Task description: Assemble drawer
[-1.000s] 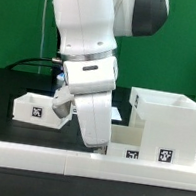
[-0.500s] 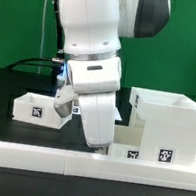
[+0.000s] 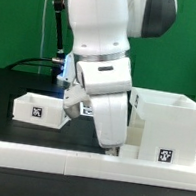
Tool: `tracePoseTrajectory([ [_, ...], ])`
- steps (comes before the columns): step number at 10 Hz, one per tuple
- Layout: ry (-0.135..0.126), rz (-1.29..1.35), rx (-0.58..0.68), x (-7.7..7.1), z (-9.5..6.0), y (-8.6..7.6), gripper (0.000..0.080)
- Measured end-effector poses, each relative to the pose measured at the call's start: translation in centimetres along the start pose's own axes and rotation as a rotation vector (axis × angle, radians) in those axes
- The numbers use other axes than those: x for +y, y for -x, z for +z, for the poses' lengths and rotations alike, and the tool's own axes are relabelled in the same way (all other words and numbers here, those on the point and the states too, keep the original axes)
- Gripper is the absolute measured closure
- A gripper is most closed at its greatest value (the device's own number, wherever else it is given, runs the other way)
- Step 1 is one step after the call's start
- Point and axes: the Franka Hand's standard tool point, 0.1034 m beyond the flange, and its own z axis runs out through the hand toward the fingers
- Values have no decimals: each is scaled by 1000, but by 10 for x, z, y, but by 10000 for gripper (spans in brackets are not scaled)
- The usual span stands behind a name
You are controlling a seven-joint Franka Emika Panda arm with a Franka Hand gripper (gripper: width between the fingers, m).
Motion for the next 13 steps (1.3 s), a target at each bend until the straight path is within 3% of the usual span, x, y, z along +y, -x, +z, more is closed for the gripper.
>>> tracePoseTrajectory([
  [2,-2,-8,6,1,1,-15,150],
  [8,-3,-2,4,1,3,-15,150],
  [9,-7,-11,4,0,3,-11,150],
  [10,-5,-10,-2,-2,-1,4,150],
  [11,5,18,-10,-4,-8,20,150],
  [13,28,42,-25,-13,-24,34,150],
])
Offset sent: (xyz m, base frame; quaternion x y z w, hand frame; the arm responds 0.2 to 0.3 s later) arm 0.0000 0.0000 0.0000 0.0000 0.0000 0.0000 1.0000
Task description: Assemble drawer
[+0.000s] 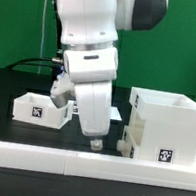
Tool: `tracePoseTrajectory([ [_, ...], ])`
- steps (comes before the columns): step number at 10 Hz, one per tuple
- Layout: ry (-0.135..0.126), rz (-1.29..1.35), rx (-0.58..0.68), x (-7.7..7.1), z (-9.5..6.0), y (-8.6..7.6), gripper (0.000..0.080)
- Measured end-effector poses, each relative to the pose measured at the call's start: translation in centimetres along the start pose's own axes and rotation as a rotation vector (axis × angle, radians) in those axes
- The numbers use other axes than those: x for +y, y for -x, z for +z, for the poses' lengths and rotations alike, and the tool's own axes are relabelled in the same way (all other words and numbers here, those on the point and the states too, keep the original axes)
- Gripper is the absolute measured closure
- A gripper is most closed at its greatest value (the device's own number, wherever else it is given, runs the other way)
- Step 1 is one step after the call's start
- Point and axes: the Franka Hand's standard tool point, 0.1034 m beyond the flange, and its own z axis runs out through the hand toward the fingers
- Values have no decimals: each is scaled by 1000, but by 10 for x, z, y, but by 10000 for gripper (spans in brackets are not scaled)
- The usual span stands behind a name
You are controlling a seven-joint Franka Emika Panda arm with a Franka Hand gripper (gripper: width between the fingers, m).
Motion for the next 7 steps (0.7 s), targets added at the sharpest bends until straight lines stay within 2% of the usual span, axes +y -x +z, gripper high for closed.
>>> tracePoseTrajectory([
  [2,15,25,-17,-18,-8,8,150],
  [4,41,71,-42,-42,-18,13,150],
  [5,45,80,-54,-55,-23,13,150],
  [6,35,86,-58,-60,-26,12,150],
  [7,34,98,-56,-60,-24,12,150],
])
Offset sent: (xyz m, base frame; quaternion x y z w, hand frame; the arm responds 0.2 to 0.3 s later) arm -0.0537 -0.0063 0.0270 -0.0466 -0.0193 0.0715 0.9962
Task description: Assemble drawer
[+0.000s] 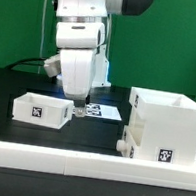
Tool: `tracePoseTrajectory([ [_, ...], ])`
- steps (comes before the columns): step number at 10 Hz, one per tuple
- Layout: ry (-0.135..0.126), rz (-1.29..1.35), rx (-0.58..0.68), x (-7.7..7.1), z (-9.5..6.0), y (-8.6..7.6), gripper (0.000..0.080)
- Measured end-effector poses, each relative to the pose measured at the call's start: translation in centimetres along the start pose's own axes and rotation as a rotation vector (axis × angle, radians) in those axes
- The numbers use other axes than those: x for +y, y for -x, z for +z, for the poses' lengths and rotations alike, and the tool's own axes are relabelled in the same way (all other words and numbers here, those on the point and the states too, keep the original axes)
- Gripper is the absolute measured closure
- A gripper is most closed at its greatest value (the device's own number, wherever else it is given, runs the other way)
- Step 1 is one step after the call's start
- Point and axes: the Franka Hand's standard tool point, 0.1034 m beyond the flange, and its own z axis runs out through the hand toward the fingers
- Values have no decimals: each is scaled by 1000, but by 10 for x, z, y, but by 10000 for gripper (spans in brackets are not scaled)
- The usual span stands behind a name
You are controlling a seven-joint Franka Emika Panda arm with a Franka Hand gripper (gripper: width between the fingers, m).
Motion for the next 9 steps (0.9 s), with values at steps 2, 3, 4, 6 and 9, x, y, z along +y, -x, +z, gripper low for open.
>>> tracePoseTrajectory([
  [2,-2,33,1,-1,1,0,150],
  [3,-2,108,2,-1,1,0,150],
  [4,-1,146,1,-1,1,2,150],
  [6,46,376,-6,-12,-13,27,150],
  [9,87,672,-26,-39,-26,46,150],
])
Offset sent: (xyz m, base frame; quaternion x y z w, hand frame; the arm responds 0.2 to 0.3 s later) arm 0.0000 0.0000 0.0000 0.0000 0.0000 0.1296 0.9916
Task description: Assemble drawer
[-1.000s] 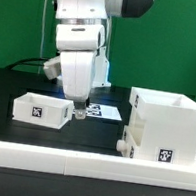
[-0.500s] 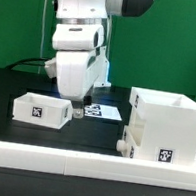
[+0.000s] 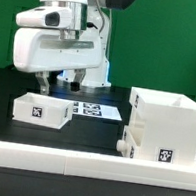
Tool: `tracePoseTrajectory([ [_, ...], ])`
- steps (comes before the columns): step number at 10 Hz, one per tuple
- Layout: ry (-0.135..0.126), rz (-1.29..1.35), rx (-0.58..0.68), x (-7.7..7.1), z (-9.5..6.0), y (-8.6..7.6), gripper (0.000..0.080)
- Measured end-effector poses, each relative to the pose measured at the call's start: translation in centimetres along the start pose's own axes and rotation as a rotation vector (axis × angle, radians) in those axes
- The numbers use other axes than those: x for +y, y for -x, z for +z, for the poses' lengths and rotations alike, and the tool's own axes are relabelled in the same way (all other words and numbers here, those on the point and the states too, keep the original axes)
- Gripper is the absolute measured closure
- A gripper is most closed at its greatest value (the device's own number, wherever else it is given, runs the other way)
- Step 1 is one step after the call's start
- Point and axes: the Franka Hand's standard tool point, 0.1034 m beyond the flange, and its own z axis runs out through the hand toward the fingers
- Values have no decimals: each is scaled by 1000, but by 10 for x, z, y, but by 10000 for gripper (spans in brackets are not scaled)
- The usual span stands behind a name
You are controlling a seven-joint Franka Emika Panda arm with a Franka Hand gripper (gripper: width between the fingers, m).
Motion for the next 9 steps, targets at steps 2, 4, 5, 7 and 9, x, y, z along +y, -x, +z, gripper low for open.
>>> tracePoseTrajectory([
  [2,-6,113,3,-2,2,-2,150],
  [4,-8,256,3,-2,3,-3,150],
  [5,-3,360,5,-2,3,0,150],
  [7,3,643,-9,-15,5,10,150],
  [9,-3,836,-15,-30,13,20,150],
])
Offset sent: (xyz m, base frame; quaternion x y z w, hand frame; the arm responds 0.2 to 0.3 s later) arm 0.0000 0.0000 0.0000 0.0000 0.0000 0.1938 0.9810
